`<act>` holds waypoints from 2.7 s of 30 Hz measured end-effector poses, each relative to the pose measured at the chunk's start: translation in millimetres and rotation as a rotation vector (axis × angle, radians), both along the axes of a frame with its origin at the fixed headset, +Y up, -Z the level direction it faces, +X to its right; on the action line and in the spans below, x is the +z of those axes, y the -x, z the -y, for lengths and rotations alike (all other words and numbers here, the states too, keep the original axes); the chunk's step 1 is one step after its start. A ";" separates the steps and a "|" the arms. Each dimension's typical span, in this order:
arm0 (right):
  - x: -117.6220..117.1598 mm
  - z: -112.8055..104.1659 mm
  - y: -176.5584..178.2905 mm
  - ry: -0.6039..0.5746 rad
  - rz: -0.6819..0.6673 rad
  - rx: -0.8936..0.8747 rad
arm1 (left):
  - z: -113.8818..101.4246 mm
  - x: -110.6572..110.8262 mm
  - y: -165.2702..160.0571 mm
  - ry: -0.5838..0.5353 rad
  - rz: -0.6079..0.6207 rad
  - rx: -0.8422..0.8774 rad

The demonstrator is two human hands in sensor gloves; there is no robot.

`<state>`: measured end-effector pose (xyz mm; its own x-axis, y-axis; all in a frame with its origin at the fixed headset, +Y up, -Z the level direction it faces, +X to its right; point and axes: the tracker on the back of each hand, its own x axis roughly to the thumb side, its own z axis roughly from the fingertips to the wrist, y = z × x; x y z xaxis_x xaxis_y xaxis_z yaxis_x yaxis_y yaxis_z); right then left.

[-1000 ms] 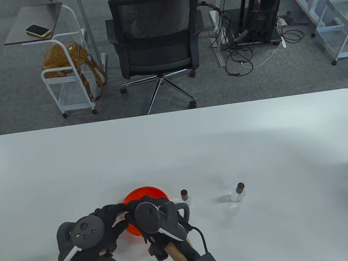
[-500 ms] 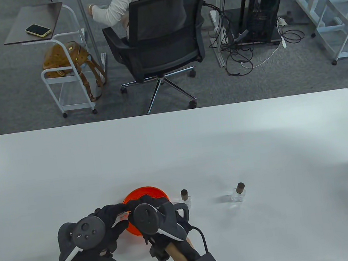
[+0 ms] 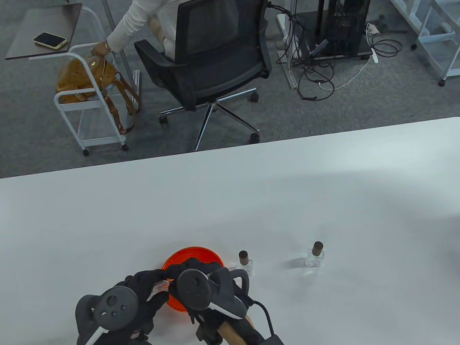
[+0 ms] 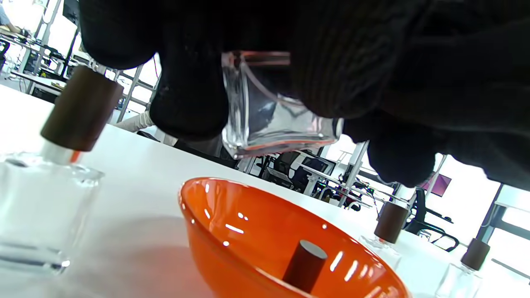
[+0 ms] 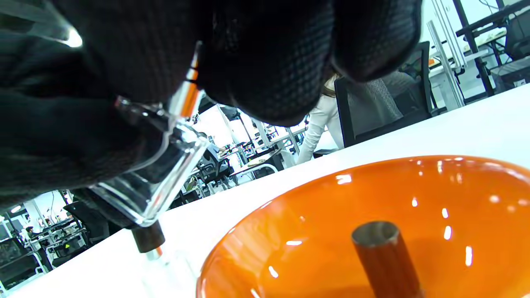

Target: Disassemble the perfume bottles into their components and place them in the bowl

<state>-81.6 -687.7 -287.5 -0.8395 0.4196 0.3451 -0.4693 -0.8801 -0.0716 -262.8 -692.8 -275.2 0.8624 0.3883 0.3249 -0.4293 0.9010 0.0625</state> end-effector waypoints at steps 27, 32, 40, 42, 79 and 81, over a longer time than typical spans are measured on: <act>-9.2 -10.2 -30.6 -0.154 0.202 0.225 | -6.7 -1.8 13.7 -0.020 -0.113 0.008; -16.0 23.4 3.4 -0.146 0.188 0.641 | -6.2 -0.8 9.8 -0.015 -0.104 -0.019; -22.4 41.0 13.1 -0.133 0.174 0.798 | -4.6 -1.4 6.4 0.002 -0.094 -0.054; -22.5 36.8 10.2 -0.124 0.180 0.785 | -4.6 -1.0 4.6 -0.002 -0.090 -0.068; -14.4 -24.1 -68.6 -0.102 0.326 0.297 | -36.3 -28.2 -25.7 0.056 -0.214 -0.328; -13.5 -24.3 -64.7 -0.103 0.313 0.298 | -38.6 -22.3 6.7 0.044 -0.223 -0.211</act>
